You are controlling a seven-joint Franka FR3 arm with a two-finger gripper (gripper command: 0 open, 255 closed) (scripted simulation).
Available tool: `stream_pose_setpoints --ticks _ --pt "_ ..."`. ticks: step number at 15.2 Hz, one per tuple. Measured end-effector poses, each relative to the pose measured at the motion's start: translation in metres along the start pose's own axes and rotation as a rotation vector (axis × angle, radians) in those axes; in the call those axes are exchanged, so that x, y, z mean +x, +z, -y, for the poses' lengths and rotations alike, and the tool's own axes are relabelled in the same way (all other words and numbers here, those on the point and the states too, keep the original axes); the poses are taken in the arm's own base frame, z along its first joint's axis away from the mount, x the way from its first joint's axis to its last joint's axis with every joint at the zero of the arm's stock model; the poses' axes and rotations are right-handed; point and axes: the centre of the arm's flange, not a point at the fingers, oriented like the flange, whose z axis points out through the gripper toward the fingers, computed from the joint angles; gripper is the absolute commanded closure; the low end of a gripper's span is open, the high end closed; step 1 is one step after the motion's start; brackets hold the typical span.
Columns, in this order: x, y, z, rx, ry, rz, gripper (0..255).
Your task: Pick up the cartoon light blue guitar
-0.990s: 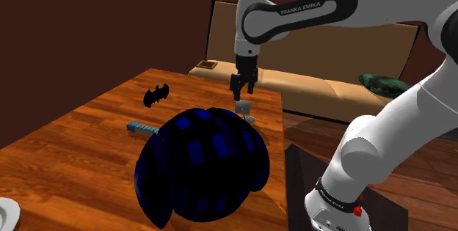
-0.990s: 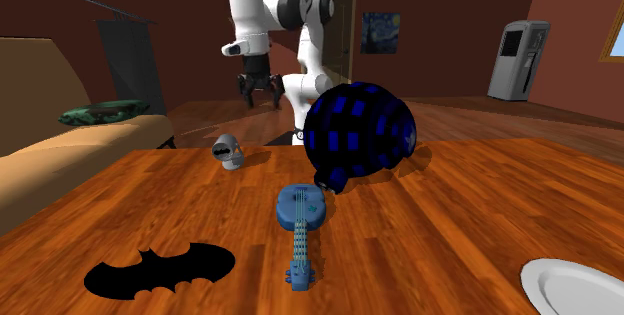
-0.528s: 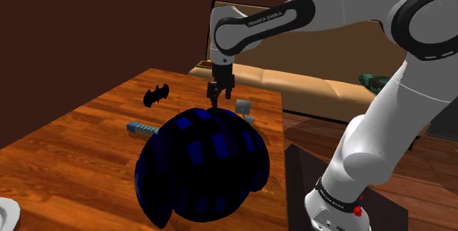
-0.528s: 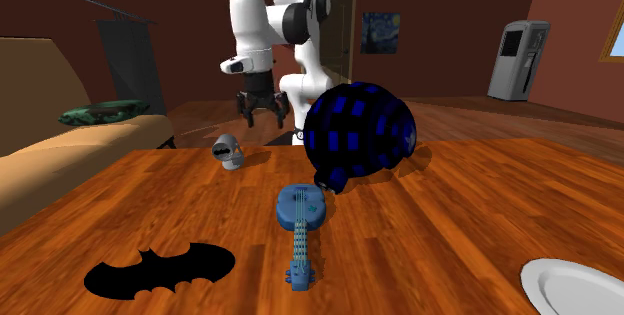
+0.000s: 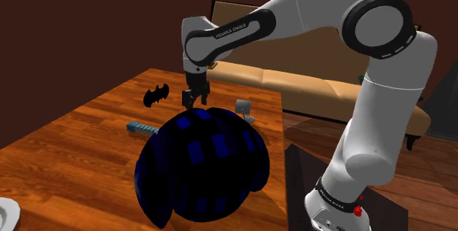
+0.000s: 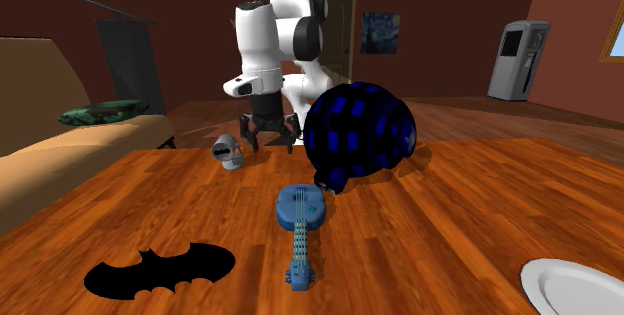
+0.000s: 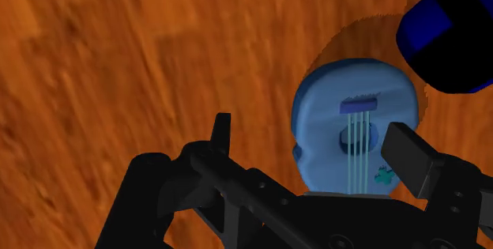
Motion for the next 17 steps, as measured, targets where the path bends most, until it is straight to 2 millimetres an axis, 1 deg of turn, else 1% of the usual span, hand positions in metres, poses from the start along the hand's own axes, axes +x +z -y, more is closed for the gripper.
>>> stream_pose_setpoints --ticks 4,7,12,13,14,17 --pt "0.043 0.025 0.025 -0.003 -0.053 -0.007 0" --pt "0.077 0.036 0.046 -0.004 -0.094 -0.012 0" --pt "0.125 0.056 0.081 -0.007 -0.160 -0.020 0" --pt "0.134 0.059 0.092 -0.008 -0.173 -0.021 0" --pt "0.143 0.063 0.095 -0.008 -0.184 -0.023 0" --pt "0.150 0.080 0.101 -0.009 -0.193 -0.024 0"
